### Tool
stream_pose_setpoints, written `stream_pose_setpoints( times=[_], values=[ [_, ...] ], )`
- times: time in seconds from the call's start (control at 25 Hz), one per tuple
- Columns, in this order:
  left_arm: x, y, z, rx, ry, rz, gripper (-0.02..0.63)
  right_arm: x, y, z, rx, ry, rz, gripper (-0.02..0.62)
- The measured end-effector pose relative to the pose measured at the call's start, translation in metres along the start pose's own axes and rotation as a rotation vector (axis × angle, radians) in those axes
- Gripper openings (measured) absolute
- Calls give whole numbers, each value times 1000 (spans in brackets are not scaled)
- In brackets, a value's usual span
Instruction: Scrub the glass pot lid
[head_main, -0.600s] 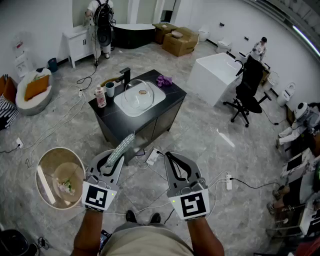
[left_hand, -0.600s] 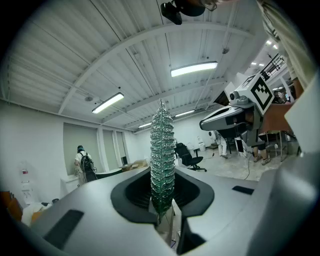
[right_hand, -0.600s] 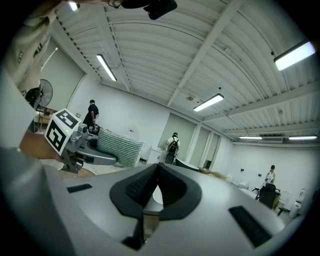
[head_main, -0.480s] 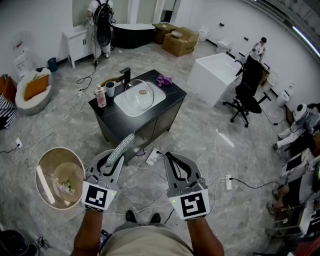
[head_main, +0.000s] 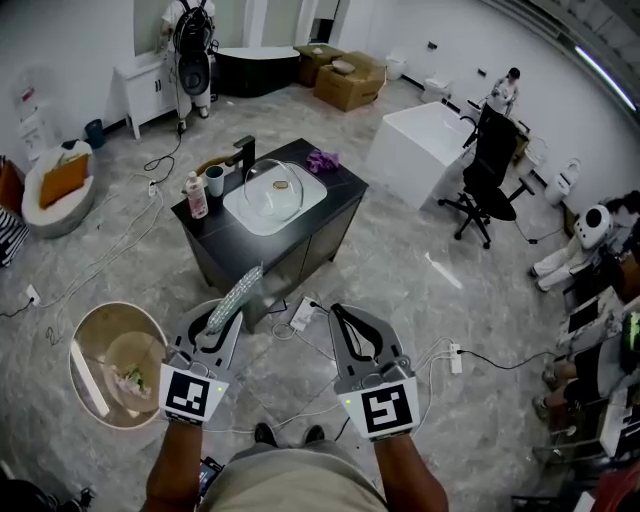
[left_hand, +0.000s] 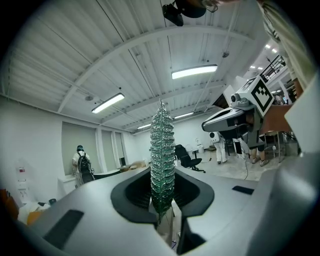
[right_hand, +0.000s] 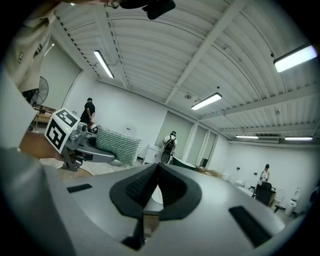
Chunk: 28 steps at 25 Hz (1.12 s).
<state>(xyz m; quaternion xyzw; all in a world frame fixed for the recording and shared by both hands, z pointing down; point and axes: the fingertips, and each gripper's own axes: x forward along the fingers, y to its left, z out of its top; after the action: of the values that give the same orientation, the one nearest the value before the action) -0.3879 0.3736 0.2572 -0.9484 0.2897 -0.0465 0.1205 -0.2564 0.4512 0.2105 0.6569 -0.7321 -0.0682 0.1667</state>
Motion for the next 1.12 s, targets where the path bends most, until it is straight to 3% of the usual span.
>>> stream_pose_setpoints(
  times=[0.24, 0.4, 0.52, 0.84, 1.12],
  values=[
    [0, 5, -6, -90, 64, -15, 87, 3, -4, -2, 40, 3, -27, 23],
    [10, 13, -14, -45, 35, -14, 87, 12, -18, -8, 62, -3, -55, 23],
    [19, 20, -28, -80, 80, -6, 87, 29, -32, -16, 50, -37, -66, 23],
    [58, 42, -46, -91, 179, 65, 87, 91, -76, -37, 122, -67, -13, 23],
    [135, 41, -45, -76, 215, 99, 87, 140, -141, -62, 154, -63, 50, 24]
  ],
)
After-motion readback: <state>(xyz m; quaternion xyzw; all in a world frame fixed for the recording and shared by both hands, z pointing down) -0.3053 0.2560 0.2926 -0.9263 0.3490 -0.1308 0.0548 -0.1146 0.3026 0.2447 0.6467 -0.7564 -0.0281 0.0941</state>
